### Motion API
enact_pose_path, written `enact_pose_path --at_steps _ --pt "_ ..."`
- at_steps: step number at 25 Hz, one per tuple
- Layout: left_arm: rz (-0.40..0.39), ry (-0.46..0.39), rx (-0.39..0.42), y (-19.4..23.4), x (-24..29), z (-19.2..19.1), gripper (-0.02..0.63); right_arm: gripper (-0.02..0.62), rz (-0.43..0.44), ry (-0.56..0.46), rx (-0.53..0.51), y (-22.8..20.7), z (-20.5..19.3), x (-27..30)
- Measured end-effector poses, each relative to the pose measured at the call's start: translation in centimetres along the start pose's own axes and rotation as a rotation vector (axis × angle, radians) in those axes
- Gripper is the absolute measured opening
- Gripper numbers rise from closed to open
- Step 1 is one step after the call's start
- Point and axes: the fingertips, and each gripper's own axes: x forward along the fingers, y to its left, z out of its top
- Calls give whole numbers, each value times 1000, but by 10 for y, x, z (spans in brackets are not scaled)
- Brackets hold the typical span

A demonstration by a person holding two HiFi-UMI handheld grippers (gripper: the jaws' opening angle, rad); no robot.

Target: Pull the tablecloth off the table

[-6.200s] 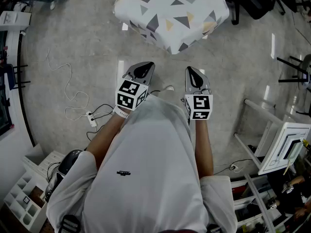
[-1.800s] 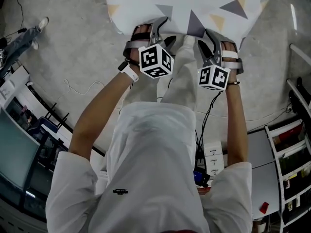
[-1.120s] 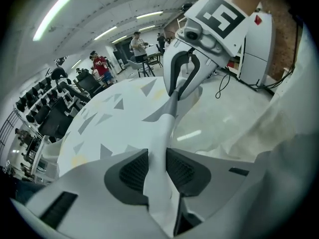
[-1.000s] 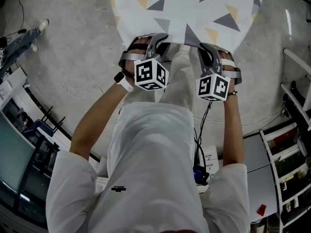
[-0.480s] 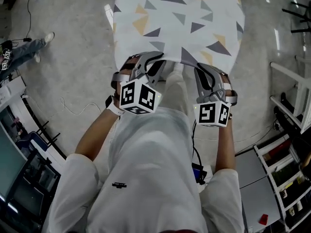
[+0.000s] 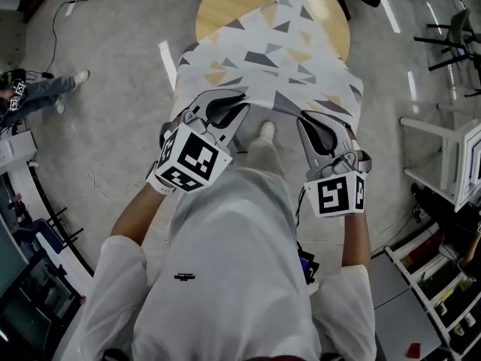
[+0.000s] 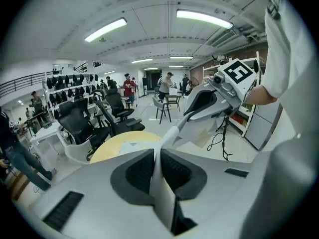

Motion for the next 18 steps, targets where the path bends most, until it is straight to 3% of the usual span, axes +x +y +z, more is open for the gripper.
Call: enact_pose_path --at_steps 4,8,14,18 --pt "38 -69 11 -29 -46 22 41 32 -7 -33 29 16 29 -42" --pt "52 -153 43 -23 -82 61 41 31 -24 -66 55 -6 69 -62" --pt "16 -225 116 -24 -136 111 41 31 25 -87 2 -18 122 -96" --pt "-78 -228 107 -32 -169 130 41 31 107 -87 0 -14 152 -117"
